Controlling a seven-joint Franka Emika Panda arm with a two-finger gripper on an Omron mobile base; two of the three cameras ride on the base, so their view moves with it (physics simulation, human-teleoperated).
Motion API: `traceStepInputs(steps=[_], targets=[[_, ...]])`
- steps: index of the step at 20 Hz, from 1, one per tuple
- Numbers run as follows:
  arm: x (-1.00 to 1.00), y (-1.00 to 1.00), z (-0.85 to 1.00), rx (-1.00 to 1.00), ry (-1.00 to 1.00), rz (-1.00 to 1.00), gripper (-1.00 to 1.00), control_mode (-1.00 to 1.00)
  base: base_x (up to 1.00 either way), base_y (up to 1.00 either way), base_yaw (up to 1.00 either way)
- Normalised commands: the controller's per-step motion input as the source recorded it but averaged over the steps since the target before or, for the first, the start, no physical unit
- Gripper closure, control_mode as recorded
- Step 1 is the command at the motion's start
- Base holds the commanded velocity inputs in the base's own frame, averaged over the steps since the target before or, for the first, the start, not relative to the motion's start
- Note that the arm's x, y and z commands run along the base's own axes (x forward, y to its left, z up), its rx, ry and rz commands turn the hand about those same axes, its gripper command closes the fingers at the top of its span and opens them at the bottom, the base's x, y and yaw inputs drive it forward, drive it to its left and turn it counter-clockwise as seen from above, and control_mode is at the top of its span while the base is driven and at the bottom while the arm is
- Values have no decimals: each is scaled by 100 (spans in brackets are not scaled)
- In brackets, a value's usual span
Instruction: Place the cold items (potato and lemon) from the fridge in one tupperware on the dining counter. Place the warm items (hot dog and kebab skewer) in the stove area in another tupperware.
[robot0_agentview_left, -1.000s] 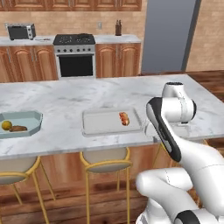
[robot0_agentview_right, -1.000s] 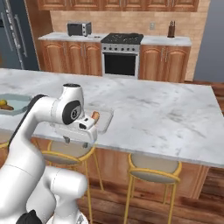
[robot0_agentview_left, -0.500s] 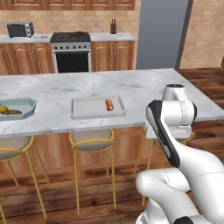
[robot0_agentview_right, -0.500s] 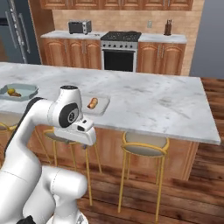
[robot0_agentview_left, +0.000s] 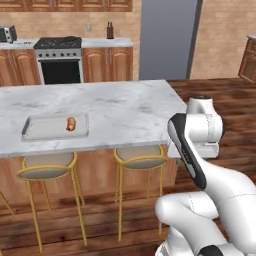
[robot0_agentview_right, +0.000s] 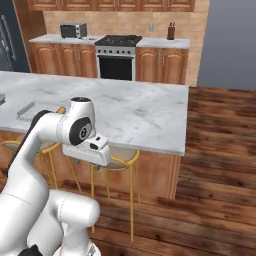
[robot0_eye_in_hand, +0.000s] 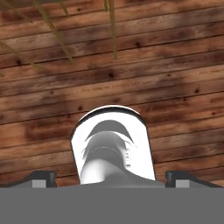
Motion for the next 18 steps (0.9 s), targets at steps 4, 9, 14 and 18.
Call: traceStepInputs(steps=[4,9,14,18], targets=[[0,0,0,0,0,0,-100,100,10,-100,0],[0,0,0,0,0,0,-100,100,37,-100,-3],[0,0,0,0,0,0,-100,100,57,-100,-5],[0,0,0,0,0,0,-100,100,88,-100,-3]])
